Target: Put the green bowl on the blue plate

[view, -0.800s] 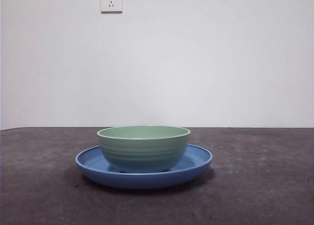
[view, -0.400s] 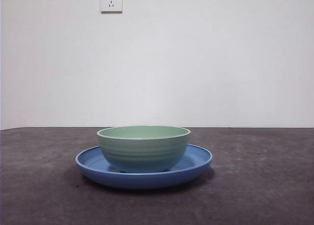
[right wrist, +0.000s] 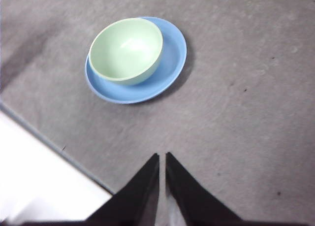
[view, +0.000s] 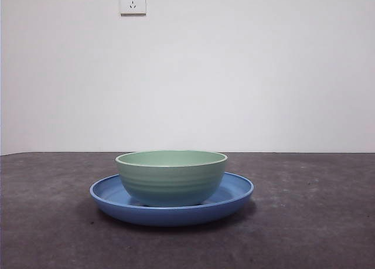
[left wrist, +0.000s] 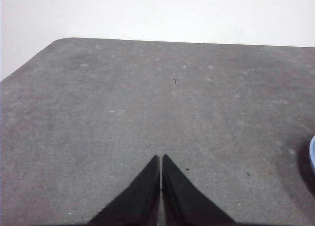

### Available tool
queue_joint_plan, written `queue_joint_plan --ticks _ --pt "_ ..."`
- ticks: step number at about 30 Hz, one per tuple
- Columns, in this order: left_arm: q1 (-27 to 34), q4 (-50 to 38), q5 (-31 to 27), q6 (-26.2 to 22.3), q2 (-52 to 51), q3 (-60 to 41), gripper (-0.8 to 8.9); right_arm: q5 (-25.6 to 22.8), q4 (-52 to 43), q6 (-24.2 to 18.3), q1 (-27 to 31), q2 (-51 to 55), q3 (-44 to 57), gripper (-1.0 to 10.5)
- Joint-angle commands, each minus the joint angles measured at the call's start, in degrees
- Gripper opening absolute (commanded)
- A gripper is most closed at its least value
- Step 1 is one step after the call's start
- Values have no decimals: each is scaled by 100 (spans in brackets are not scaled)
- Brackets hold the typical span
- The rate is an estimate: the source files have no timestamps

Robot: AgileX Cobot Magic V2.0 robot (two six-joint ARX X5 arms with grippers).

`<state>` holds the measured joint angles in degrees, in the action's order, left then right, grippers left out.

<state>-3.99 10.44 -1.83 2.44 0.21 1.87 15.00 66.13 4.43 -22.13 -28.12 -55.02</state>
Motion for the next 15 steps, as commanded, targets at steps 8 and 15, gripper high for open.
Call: queue_joint_plan --ticks 8,15 --pt "13 28 -31 -46 -2 -120 6 -46 -2671 -636 1510 1147 1519 19" --pt "13 28 -31 -46 -2 -120 6 -457 -5073 -540 2234 2238 3753 19"
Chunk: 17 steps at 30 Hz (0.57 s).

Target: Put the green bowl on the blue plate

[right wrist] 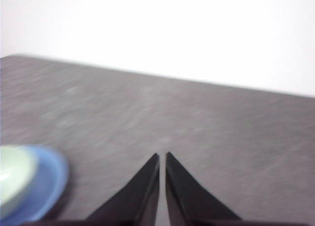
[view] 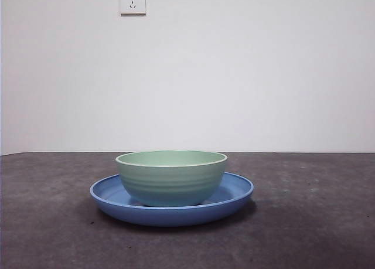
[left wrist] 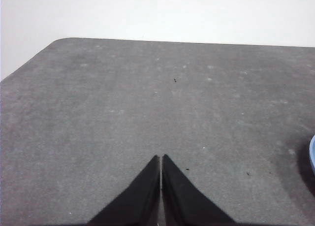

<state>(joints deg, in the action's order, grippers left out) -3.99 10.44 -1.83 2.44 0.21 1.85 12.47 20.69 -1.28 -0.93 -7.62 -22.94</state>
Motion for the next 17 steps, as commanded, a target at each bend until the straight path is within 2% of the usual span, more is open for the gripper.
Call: queue_joint_plan --ticks 1,7,17 --pt "13 28 -31 -46 -2 -118 6 -278 -686 105 157 286 778 19" --pt "13 28 -33 -46 -2 -118 6 -1110 -951 522 236 647 1814 19" --pt "13 28 -31 -46 -2 -118 6 -1145 -1025 542 -9 741 2229 19"
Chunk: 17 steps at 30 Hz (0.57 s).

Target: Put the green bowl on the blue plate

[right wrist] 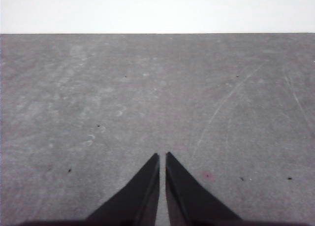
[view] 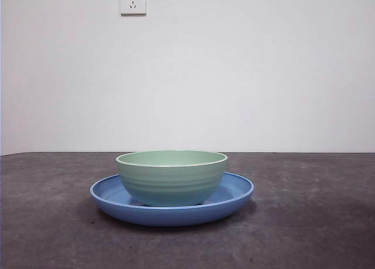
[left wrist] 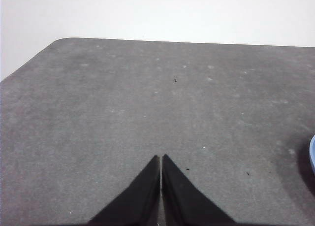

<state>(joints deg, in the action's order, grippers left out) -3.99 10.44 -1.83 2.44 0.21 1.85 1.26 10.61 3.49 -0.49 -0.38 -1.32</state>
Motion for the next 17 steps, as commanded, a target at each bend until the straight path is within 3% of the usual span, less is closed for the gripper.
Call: queue_joint_plan --ticks 1,17 --pt "13 28 -31 -46 -2 -118 6 -24 -26 9 -85 17 68 19" --pt "13 28 -31 -46 -2 -118 6 -22 -168 -136 -164 17 66 19"
